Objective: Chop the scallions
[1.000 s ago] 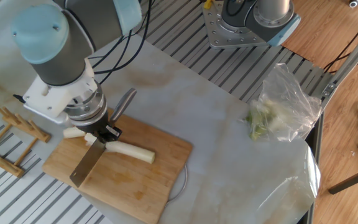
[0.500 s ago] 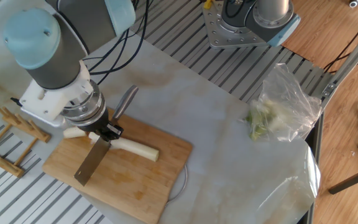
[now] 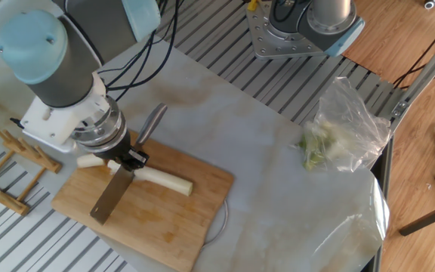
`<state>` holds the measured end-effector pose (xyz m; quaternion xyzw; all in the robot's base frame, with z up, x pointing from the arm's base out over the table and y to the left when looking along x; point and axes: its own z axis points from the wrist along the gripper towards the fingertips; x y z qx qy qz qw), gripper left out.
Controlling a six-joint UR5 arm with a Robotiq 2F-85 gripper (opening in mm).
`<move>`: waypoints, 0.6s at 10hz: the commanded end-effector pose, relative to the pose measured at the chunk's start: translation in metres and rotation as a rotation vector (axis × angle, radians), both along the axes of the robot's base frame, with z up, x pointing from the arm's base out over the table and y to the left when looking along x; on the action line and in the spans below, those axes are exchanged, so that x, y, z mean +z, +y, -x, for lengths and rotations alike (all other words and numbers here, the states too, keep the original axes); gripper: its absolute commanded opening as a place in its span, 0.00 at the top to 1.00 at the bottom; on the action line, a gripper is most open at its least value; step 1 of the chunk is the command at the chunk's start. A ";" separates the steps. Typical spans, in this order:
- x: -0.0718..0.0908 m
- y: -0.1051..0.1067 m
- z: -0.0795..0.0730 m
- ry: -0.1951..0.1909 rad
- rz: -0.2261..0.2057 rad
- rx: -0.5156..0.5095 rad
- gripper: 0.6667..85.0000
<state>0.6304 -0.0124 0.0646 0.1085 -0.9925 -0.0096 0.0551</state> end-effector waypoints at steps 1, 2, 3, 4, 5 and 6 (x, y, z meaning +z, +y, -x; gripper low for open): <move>-0.003 0.008 -0.011 -0.031 -0.012 -0.029 0.99; -0.003 0.010 -0.013 -0.040 -0.015 -0.031 0.99; -0.004 0.010 -0.015 -0.048 -0.015 -0.032 0.99; -0.005 0.013 -0.017 -0.057 -0.024 -0.037 0.99; -0.009 0.013 -0.021 -0.069 -0.024 -0.040 0.99; -0.013 0.014 -0.025 -0.084 -0.026 -0.044 0.99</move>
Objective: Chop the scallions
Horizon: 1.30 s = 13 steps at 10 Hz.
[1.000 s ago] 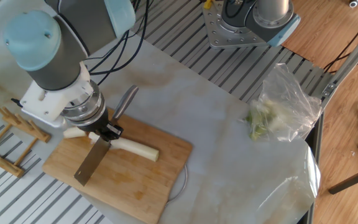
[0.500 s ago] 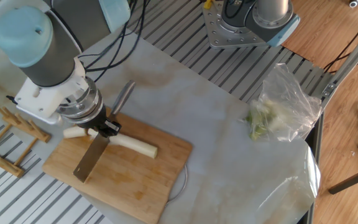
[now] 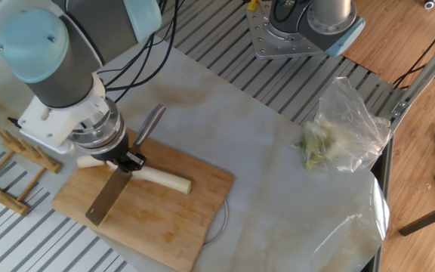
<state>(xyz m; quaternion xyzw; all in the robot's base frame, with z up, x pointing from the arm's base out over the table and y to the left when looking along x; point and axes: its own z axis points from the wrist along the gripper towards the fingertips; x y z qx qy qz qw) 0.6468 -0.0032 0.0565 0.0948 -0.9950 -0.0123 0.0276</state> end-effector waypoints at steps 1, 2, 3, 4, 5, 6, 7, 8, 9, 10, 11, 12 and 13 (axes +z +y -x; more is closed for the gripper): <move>-0.004 0.005 -0.009 -0.032 -0.016 -0.016 0.99; 0.003 0.004 -0.005 -0.015 -0.016 -0.016 0.99; 0.008 0.004 -0.002 -0.010 -0.019 -0.014 0.99; 0.010 0.003 -0.004 -0.021 -0.026 -0.012 0.99; 0.010 0.002 -0.006 -0.029 -0.025 -0.013 0.99; 0.005 0.001 -0.010 -0.049 -0.030 -0.019 0.99; 0.001 0.002 -0.013 -0.058 -0.021 -0.025 0.99; -0.001 0.003 -0.015 -0.059 -0.011 -0.031 0.99; -0.003 0.005 -0.016 -0.065 -0.008 -0.034 0.99; -0.001 0.007 -0.015 -0.056 -0.007 -0.035 0.99; 0.000 0.009 -0.013 -0.048 -0.014 -0.035 0.99; 0.000 0.009 -0.015 -0.053 -0.014 -0.031 0.99; 0.000 0.008 -0.015 -0.055 -0.011 -0.029 0.99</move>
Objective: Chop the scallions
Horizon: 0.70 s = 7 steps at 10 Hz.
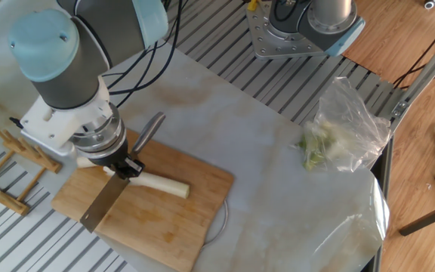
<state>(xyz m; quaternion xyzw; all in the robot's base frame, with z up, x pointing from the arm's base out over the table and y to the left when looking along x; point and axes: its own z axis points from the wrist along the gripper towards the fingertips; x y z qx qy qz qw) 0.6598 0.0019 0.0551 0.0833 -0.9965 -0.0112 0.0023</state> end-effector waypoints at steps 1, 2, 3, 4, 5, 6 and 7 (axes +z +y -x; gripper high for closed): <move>0.000 0.003 -0.002 -0.005 -0.010 -0.004 0.99; 0.001 0.003 -0.003 -0.005 -0.011 -0.005 0.99; 0.006 0.003 -0.002 0.000 -0.010 -0.002 0.99; 0.009 0.003 -0.003 0.000 0.000 0.006 0.99; 0.010 0.003 -0.006 -0.008 -0.003 0.001 0.99; 0.012 0.002 -0.006 -0.006 -0.005 0.003 0.99; 0.010 0.001 -0.007 -0.012 -0.006 0.004 0.99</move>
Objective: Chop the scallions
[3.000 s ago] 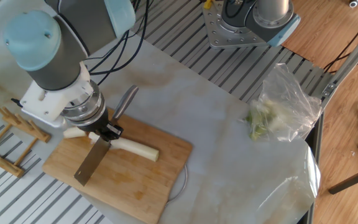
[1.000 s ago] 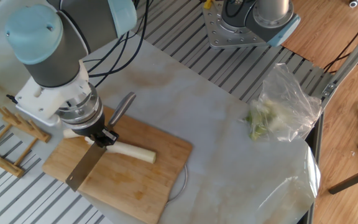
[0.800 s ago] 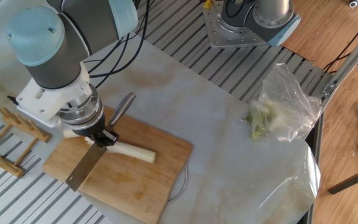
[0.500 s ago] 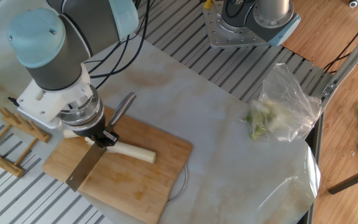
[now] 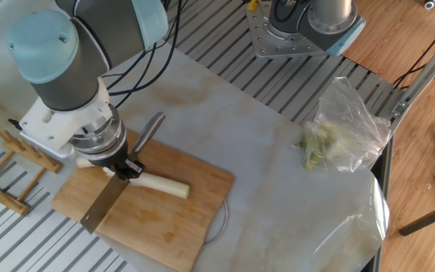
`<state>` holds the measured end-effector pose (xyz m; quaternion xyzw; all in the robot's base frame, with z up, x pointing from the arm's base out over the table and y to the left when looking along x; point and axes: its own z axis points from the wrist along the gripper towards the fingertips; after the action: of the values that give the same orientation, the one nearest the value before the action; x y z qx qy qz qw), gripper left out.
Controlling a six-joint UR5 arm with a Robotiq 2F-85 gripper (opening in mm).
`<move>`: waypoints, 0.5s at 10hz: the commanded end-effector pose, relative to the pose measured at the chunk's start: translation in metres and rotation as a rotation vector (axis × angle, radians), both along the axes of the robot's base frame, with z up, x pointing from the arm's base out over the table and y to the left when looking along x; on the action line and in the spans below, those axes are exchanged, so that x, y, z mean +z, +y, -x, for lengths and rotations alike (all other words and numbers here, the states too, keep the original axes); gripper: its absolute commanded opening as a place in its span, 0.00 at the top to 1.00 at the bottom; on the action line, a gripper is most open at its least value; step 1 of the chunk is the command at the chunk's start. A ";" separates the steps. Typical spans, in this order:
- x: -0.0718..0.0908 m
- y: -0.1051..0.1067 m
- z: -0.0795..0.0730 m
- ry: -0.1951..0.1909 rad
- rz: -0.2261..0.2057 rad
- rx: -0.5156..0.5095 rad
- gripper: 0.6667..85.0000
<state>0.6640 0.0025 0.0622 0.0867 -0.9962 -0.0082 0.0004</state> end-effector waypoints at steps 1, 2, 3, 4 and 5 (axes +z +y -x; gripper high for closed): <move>0.003 0.001 -0.003 -0.006 -0.005 -0.007 0.99; 0.003 0.003 -0.004 -0.008 -0.006 -0.010 0.99; 0.003 0.004 -0.005 -0.009 -0.008 -0.010 0.99; 0.003 0.006 -0.006 -0.009 -0.006 -0.013 0.99; 0.003 0.008 -0.007 -0.009 -0.003 -0.015 0.99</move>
<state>0.6682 0.0053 0.0639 0.0841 -0.9964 -0.0055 -0.0023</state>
